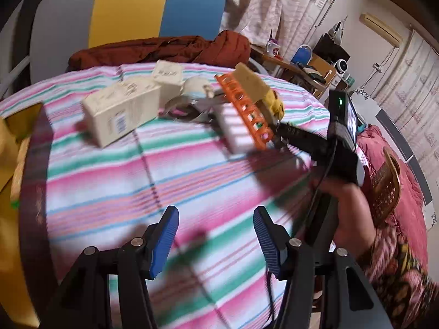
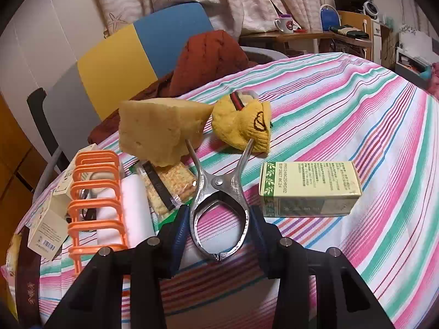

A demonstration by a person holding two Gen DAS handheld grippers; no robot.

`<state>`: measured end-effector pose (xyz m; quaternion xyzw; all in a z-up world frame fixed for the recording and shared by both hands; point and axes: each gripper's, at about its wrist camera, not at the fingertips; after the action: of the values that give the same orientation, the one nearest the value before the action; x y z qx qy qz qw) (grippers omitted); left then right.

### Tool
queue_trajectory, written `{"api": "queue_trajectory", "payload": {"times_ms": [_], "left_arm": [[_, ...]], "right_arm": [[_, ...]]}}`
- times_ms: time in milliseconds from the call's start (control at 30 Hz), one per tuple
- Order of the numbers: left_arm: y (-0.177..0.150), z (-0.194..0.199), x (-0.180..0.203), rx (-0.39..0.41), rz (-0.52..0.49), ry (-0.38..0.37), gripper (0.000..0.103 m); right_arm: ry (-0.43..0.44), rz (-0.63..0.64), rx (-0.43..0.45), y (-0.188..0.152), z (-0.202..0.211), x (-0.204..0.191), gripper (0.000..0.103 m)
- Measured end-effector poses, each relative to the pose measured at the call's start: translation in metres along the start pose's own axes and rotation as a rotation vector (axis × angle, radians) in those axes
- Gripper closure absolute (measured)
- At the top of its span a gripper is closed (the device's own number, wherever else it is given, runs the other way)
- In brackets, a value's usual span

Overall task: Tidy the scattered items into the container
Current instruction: 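Grasp the orange plastic rack with the left gripper while the right gripper grasps the metal clip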

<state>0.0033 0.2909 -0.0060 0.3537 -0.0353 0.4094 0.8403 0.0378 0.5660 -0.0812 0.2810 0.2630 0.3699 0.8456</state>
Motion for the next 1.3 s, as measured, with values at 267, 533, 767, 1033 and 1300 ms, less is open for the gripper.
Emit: {"api": "queue_trajectory", "payload": {"times_ms": [267, 533, 767, 1033, 1300], "left_arm": [[0.044, -0.045, 0.028, -0.021, 0.033, -0.052, 0.045], [0.074, -0.096, 0.035, -0.07, 0.106, -0.149, 0.062], [0.059, -0.095, 0.019, -0.097, 0.161, -0.231, 0.074], [0.015, -0.064, -0.012, -0.106, 0.204, -0.248, 0.076], [-0.015, -0.02, -0.034, -0.085, 0.187, -0.219, 0.076]], "right_arm": [[0.008, 0.019, 0.04, -0.032, 0.026, -0.004, 0.059], [0.001, 0.023, 0.05, -0.037, 0.027, -0.006, 0.059], [0.009, 0.016, 0.057, -0.034, 0.023, -0.002, 0.059], [0.007, 0.022, 0.059, -0.034, 0.024, -0.002, 0.059], [0.0, 0.028, 0.058, -0.033, 0.024, -0.003, 0.059]]}}
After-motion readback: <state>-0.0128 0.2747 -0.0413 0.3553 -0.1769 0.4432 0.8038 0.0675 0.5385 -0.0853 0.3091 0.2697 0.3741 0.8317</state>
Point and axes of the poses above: each gripper's, at about its wrist camera, not at the fingertips, and z roughly against the way its jaws point, x to its right, y to its top, and after that the axes turned 3 degrees about z, right-handed
